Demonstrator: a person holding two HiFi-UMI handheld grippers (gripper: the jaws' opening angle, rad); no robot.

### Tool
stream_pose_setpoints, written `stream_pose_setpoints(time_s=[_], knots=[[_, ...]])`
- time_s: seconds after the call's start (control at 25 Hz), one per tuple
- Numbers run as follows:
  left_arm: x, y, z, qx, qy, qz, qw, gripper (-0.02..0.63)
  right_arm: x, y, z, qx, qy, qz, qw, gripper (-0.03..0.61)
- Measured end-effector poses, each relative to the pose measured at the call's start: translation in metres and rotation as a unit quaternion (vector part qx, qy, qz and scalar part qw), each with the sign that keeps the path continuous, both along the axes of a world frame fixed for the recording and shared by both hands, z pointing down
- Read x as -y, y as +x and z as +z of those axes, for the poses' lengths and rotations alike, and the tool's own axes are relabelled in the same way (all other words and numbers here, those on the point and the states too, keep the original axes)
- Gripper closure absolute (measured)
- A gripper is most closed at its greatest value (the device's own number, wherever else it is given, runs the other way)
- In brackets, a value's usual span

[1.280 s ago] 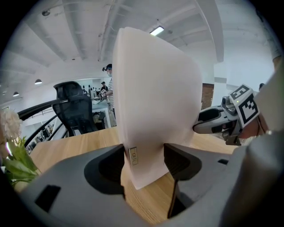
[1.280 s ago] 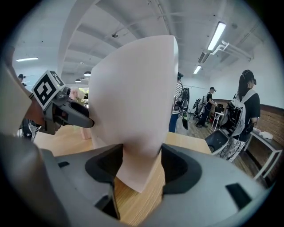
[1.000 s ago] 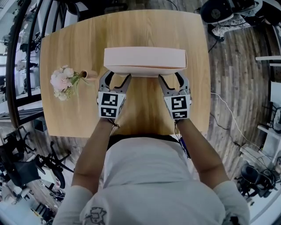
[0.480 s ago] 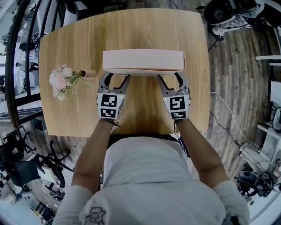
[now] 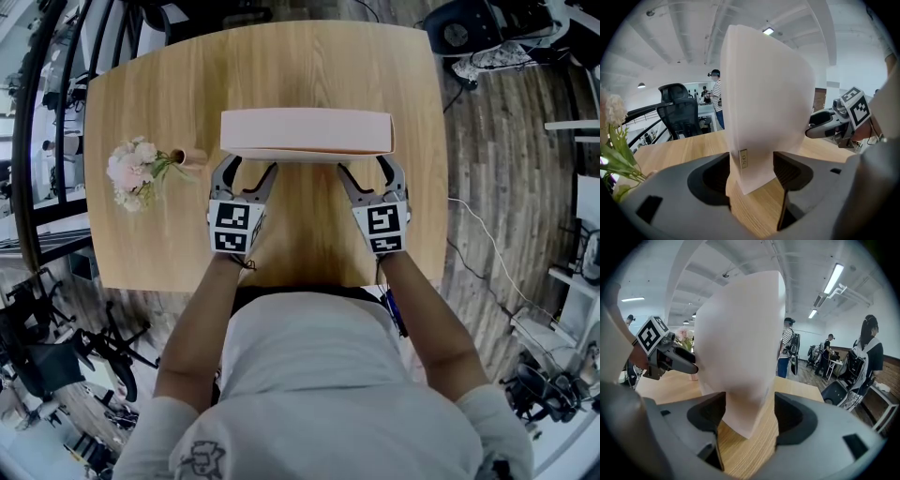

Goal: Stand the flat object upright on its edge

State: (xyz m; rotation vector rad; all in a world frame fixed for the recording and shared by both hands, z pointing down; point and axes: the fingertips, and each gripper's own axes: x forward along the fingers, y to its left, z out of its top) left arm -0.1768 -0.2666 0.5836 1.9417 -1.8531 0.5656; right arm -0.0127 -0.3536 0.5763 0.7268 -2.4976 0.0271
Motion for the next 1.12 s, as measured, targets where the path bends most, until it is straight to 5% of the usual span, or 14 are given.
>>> stream_pose_setpoints(time_s=[0.76,1.12], knots=[[-0.043,0.003,-0.037,-0.007,0.037,-0.024,0.999,0.328,-0.033,0.028,-0.021,0.021,-0.008,-0.004,1.0,0.279],[-0.074,0.011,-0.083,-0.029,0.08,-0.011,0.9963,0.38,-0.082,0.02,-0.064,0.049,0.019,-0.05,0.997,0.429]])
